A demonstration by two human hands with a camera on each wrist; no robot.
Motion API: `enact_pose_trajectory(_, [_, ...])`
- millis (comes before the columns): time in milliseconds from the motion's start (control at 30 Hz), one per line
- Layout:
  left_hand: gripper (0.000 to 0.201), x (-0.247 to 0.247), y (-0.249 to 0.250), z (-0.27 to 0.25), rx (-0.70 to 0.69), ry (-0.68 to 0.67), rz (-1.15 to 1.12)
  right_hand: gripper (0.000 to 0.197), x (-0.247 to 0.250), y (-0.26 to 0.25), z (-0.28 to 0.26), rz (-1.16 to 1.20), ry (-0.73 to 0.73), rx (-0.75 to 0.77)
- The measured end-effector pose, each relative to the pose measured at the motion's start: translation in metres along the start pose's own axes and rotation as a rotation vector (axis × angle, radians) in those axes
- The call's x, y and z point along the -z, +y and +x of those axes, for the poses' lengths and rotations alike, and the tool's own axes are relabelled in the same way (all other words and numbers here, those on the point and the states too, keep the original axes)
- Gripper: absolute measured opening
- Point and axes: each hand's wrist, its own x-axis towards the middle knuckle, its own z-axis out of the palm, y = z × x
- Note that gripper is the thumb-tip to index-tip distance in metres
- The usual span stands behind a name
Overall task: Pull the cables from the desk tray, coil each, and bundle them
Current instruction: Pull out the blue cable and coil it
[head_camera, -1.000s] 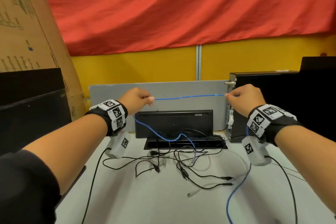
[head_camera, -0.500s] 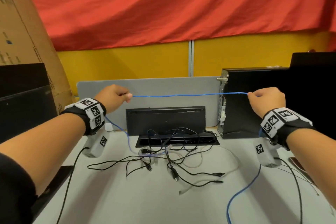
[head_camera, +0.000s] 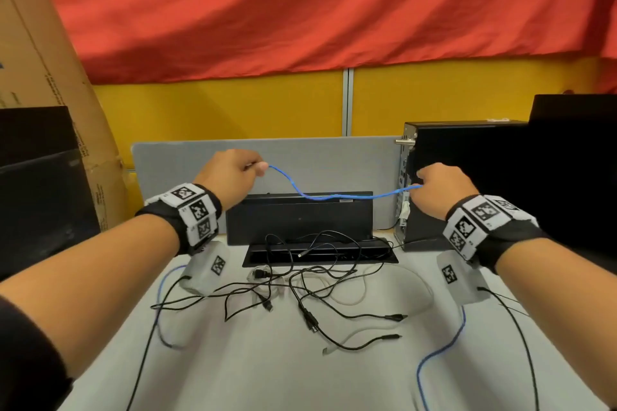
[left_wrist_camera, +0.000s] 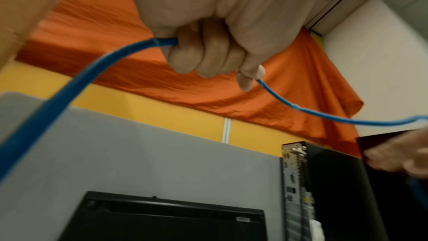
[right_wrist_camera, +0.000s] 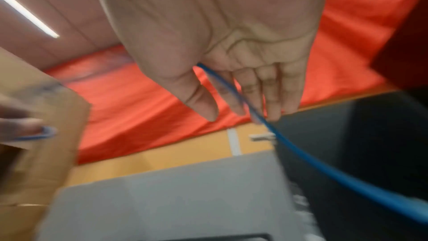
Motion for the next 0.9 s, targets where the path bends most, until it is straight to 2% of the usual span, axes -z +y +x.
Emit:
enact_pose_trajectory(33, [0.026,-0.005,0.008,0.0,-0.013,-0.007,-0.018,0.013,0.002,-0.014,-0.006,-0.012,-0.021,0.068])
enact_pose_trajectory(100, [0.025,-0.014,0.024,-0.001,-0.031,-0.025,-0.053,0.063,0.004,-0.041,-0.016,-0.041,-0.155,0.232])
enact_pose_trajectory(133, [0.025,-0.017,0.031,-0.002,-0.044,-0.035,-0.066,0.08,0.005,-0.055,-0.021,-0.055,-0.247,0.298])
enact_pose_trajectory(200, [0.025,-0.021,0.045,-0.003,-0.084,-0.058,-0.081,0.088,0.006,-0.083,-0.032,0.049,-0.37,0.403])
enact_pose_trajectory(300, [0.026,-0.025,0.064,-0.005,-0.151,-0.113,-0.123,0.072,-0.003,-0.108,-0.034,0.401,-0.391,0.413])
enact_pose_trajectory(367, [0.029,-0.024,0.067,-0.007,-0.144,-0.145,-0.193,0.043,-0.008,-0.112,-0.034,0.565,-0.272,0.379])
enact_pose_trajectory(433, [0.033,-0.018,0.063,-0.009,-0.111,-0.175,-0.263,0.024,-0.007,-0.104,-0.029,0.488,-0.079,0.385])
enact_pose_trajectory(533, [0.034,-0.009,0.046,-0.011,-0.056,-0.212,-0.275,0.022,-0.006,-0.083,-0.021,0.415,0.044,0.344])
enact_pose_trajectory(700, [0.035,-0.003,0.017,-0.016,0.047,-0.246,-0.195,0.023,-0.008,-0.045,-0.005,0.358,0.177,0.191])
enact_pose_trajectory(900, [0.034,0.001,-0.007,-0.02,0.106,-0.233,-0.134,0.021,-0.025,-0.008,0.009,0.278,0.213,0.084])
